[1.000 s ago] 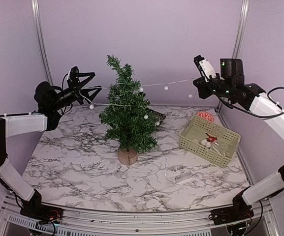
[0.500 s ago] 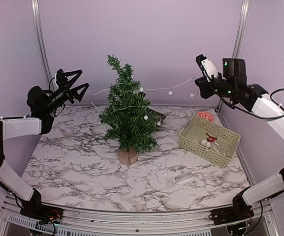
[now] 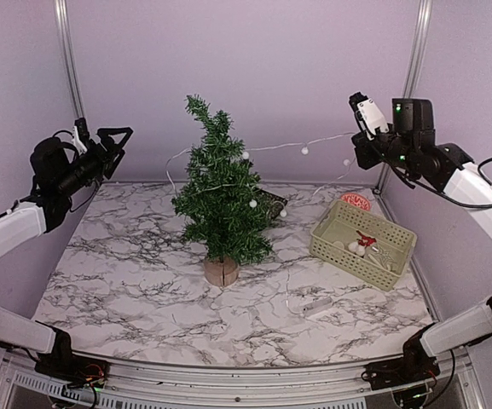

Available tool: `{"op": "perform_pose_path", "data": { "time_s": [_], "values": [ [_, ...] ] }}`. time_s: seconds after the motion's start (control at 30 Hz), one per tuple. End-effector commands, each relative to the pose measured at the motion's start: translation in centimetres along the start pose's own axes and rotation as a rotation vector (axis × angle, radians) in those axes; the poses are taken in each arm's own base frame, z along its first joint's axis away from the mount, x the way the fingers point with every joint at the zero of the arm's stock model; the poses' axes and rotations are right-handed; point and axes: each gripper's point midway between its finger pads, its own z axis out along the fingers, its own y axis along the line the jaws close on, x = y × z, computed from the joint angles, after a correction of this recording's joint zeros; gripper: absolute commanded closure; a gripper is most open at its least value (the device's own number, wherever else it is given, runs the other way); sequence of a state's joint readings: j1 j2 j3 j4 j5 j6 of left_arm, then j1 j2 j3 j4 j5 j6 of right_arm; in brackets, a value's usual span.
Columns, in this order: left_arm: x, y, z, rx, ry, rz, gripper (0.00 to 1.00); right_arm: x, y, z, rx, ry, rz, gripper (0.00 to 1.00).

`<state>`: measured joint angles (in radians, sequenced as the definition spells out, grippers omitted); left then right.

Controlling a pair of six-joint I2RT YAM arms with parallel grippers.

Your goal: Decorate the small christmas tree

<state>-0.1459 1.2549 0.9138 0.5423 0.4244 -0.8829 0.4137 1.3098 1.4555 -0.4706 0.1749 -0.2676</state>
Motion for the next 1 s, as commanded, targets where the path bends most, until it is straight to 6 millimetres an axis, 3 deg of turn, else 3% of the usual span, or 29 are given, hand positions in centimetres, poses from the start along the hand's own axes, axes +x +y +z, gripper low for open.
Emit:
{"op": "perform_pose_path", "data": {
  "time_s": [0.0, 0.13, 0.37, 0.77, 0.97],
  "values": [
    [0.4, 0.8, -0.9, -0.110, 0.058, 0.173, 0.02, 2.4, -2.6, -0.5, 0.131, 0.097, -0.013, 1.00],
    [3.7, -1.8, -0.9, 0.039, 0.204, 0.233, 0.25, 2.5, -2.3, -0.4, 0.094, 0.086, 0.024, 1.00],
    [8.4, -6.2, -0.5, 0.237, 0.372, 0.253, 0.28, 1.5, -1.0, 0.2, 0.018, 0.047, 0.063, 1.00],
    [8.8, -6.9, 4.2, 0.276, 0.414, 0.237, 0.52, -0.2, -0.9, 0.7, -0.004, 0.007, 0.083, 1.00],
    [10.1, -7.9, 5.2, 0.343, 0.471, 0.240, 0.61, -1.0, -1.0, 1.2, 0.001, -0.004, 0.089, 1.00]
  ]
}}
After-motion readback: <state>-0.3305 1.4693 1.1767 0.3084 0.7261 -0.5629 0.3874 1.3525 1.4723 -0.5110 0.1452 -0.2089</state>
